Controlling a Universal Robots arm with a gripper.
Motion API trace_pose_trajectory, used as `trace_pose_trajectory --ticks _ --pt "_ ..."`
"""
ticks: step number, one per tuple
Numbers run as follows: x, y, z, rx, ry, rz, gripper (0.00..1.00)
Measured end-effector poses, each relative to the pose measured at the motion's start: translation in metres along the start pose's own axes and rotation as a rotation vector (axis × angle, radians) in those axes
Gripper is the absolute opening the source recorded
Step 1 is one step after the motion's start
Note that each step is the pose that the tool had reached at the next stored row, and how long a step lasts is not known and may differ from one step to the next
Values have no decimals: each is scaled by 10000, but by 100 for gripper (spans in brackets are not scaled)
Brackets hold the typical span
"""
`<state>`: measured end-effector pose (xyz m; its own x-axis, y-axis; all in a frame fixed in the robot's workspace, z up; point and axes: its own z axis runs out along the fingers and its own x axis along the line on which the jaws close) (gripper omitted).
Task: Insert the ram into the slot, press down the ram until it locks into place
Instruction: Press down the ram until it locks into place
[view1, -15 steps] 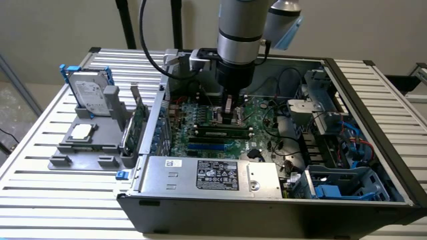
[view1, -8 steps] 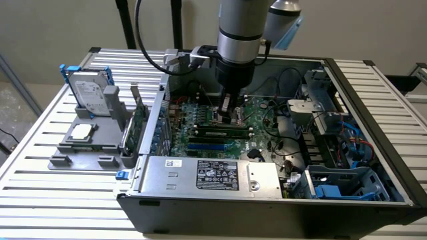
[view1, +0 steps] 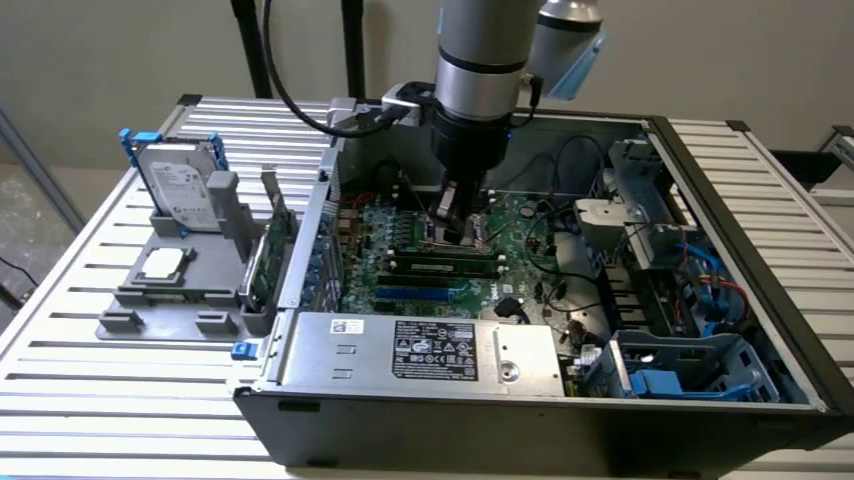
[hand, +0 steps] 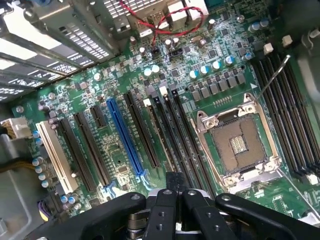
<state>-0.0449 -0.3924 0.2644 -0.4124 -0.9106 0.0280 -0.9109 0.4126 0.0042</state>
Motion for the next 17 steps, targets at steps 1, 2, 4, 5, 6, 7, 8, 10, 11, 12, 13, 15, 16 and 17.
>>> trace_pose_trajectory --ticks 1,2,4,5,6,7,8,10,11,12,13,15,16,17 --pt "0 0 -8 -4 -2 161 11" --pt "0 0 -17 -8 -1 306 11" --pt "1 0 -32 -17 -3 601 11" --pt "1 0 -39 -21 -3 746 11" --pt "1 0 -47 -25 -4 907 11" --pt "2 0 -54 -29 -4 1057 11" --pt "2 0 -61 -33 -4 1206 11" --pt "2 0 -73 -42 -7 1508 11" --pt "2 0 -79 -47 -7 1667 11" --pt "2 0 -84 -51 -8 1815 11" --pt "2 0 -88 -55 -9 1970 11" --pt "3 0 -96 -64 -11 2297 11" --pt "3 0 -98 -69 -12 2453 11" --pt "3 0 -101 -73 -13 2612 11"
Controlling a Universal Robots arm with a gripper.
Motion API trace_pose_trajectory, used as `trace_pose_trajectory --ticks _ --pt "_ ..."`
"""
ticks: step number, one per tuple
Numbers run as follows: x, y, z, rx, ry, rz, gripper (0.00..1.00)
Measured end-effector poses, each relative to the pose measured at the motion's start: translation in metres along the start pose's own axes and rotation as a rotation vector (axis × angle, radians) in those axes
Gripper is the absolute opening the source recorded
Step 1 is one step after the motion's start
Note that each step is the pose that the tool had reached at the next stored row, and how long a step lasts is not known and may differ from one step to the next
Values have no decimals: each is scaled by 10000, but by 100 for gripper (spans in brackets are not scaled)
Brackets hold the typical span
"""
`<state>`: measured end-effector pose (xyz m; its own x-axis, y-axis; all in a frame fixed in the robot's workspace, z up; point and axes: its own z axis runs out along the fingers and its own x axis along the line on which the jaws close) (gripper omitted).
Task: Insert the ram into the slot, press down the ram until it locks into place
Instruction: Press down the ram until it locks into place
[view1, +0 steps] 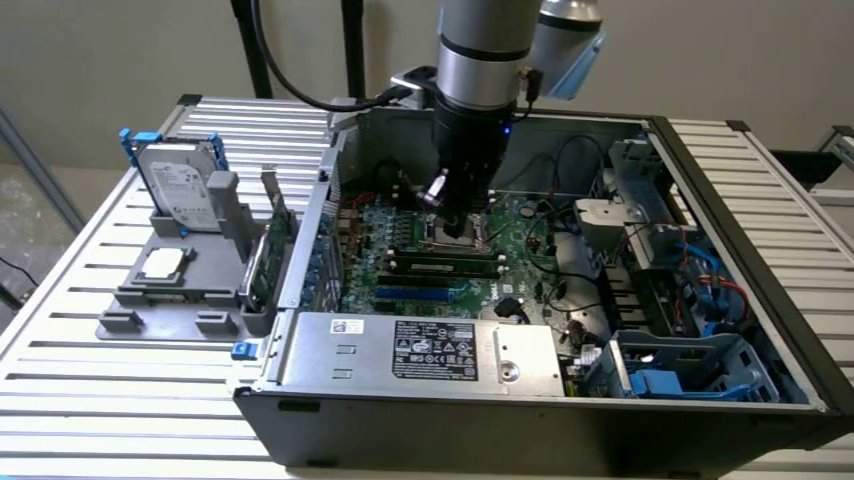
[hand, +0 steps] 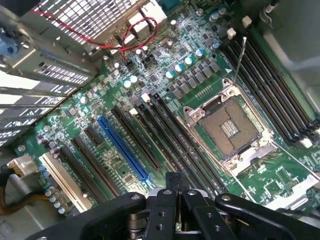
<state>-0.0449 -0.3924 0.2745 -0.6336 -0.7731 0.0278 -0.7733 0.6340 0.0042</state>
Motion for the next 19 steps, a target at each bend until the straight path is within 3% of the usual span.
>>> trace_pose_trajectory --ticks 19 --pt "1 0 -33 -85 -12 3016 11"
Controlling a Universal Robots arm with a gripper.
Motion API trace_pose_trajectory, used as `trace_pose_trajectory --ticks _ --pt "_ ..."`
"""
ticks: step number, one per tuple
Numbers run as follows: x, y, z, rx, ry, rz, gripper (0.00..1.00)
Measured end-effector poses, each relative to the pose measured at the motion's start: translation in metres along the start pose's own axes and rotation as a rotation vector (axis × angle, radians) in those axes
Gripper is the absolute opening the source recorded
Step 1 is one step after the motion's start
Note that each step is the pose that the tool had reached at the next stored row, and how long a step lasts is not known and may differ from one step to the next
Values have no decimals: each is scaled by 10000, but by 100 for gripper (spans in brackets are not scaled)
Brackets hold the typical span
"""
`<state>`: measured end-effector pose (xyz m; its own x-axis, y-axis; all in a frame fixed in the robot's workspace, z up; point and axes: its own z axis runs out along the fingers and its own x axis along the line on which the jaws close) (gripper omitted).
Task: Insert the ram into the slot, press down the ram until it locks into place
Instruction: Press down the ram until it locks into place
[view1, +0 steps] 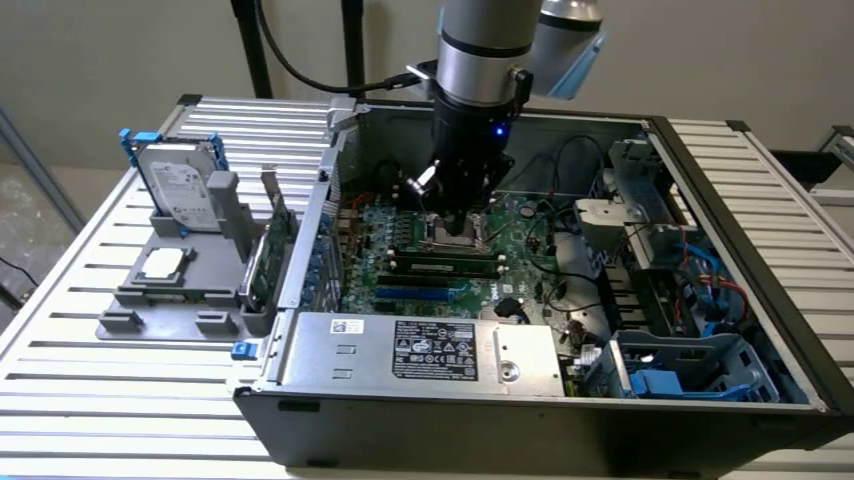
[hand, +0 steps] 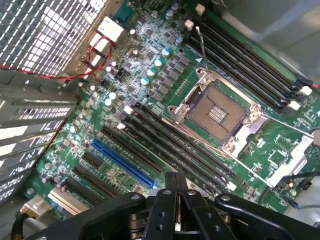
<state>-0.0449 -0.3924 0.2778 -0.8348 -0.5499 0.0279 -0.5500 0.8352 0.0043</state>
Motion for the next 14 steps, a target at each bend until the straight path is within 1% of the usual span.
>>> trace_pose_trajectory --ticks 14 --pt "0 0 -6 -53 -4 2130 11"
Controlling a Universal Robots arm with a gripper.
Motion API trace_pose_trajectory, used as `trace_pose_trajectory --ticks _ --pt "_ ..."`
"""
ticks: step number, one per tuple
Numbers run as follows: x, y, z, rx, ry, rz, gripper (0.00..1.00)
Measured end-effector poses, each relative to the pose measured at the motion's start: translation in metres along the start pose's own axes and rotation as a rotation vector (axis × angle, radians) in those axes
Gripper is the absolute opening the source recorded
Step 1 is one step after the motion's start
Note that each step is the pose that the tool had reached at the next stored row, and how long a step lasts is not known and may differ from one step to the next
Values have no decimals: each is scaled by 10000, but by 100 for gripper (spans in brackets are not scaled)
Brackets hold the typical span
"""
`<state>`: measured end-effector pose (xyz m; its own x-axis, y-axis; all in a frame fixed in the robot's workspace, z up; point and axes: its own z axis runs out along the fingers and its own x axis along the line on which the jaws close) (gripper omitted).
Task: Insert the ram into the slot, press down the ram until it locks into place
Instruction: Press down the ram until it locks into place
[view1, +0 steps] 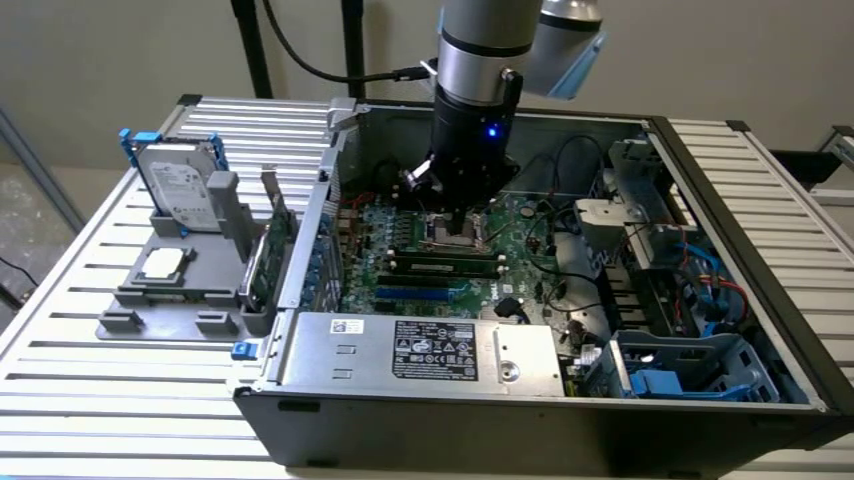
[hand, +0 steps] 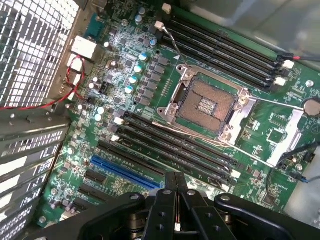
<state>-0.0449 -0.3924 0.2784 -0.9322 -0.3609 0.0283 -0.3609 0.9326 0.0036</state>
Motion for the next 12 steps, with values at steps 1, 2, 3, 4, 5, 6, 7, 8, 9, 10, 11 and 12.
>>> trace_pose_trajectory --ticks 1,2,3,4,5,6,7,8,9,10,11,12 --pt "0 0 0 -4 -1 146 11" --pt "0 0 0 -6 0 291 11" --pt "0 0 0 -9 -1 436 11" --pt "0 0 0 -11 0 580 11" --pt "0 0 0 -13 0 723 11" --pt "0 0 0 -15 0 876 11" --pt "0 0 0 -16 1 1018 11" --pt "0 0 -1 -18 1 1161 11" --pt "0 0 -1 -20 2 1303 11" --pt "0 0 -1 -22 2 1446 11" --pt "0 0 -1 -24 2 1588 11" --pt "0 0 -1 -25 2 1739 11"
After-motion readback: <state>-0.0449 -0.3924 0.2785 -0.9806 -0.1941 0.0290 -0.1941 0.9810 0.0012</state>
